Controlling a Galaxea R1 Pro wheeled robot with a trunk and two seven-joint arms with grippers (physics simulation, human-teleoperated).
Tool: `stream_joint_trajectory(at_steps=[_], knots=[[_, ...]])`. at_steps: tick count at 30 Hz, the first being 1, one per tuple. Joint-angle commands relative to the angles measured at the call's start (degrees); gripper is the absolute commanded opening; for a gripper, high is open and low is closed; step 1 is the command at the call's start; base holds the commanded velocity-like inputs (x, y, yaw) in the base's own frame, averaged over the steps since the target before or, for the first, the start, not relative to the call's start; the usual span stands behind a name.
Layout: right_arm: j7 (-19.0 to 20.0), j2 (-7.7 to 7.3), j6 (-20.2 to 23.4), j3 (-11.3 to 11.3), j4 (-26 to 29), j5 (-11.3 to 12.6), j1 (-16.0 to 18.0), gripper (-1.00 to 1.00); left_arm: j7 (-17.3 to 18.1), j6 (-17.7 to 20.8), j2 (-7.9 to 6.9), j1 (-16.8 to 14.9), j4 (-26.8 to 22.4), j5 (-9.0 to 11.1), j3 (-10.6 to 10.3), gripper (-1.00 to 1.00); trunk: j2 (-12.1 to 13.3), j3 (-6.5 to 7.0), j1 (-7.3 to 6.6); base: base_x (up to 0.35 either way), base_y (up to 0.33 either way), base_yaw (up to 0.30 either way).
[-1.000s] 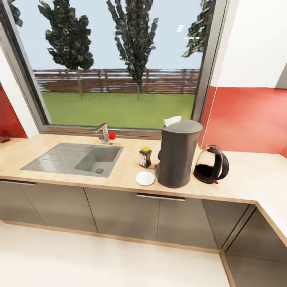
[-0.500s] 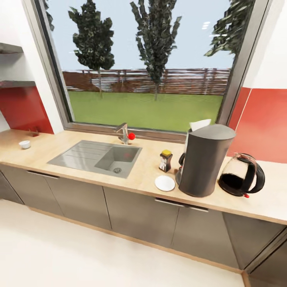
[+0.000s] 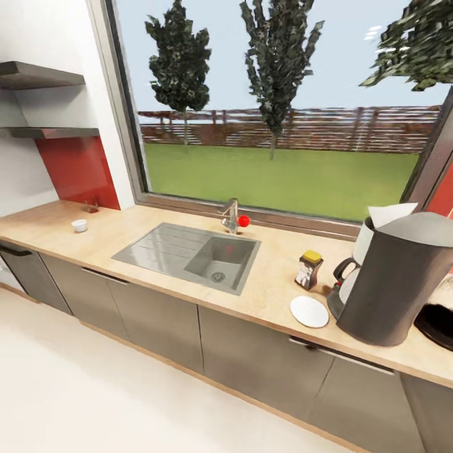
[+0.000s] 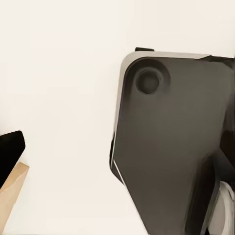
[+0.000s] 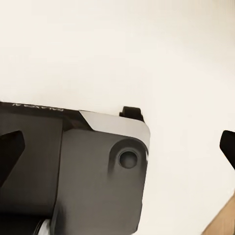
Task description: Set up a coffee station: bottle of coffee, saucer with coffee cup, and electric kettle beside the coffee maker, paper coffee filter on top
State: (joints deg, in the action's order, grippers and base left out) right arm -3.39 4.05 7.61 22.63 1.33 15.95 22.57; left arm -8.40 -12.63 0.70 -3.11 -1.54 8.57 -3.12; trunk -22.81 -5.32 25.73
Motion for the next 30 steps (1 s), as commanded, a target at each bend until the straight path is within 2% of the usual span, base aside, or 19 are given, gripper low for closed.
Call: stream_joint_trajectory(at_steps=[1, 3, 13, 30], knots=[[-0.23, -0.03, 0.32, 0.47, 0.13, 0.57, 0.02, 1.0, -0.08, -0.2, 0.01, -0.05, 0.05, 0.95, -0.4, 1.0, -0.11, -0.12, 0.06, 0.24, 0.233, 0.028], [-0.14, -0.18, 0.24, 0.43, 0.16, 0.68, 0.03, 1.0, 0.01, -0.2, -0.11, -0.05, 0.05, 1.54, -0.35, 1.0, -0.11, -0.12, 0.06, 0.24, 0.233, 0.006], [-0.05, -0.34, -0.04, 0.44, 0.16, 0.6, 0.06, 1.0, 0.05, -0.22, -0.17, -0.05, 0.11, 1.63, -0.24, 1.0, -0.11, -0.12, 0.06, 0.24, 0.234, 0.024], [-0.08, -0.36, 0.17, 0.48, 0.16, 0.51, 0.05, 1.0, 0.05, -0.27, -0.26, -0.05, 0.05, 1.63, -0.28, 1.0, -0.11, 0.28, 0.06, 0.24, 0.234, 0.244]])
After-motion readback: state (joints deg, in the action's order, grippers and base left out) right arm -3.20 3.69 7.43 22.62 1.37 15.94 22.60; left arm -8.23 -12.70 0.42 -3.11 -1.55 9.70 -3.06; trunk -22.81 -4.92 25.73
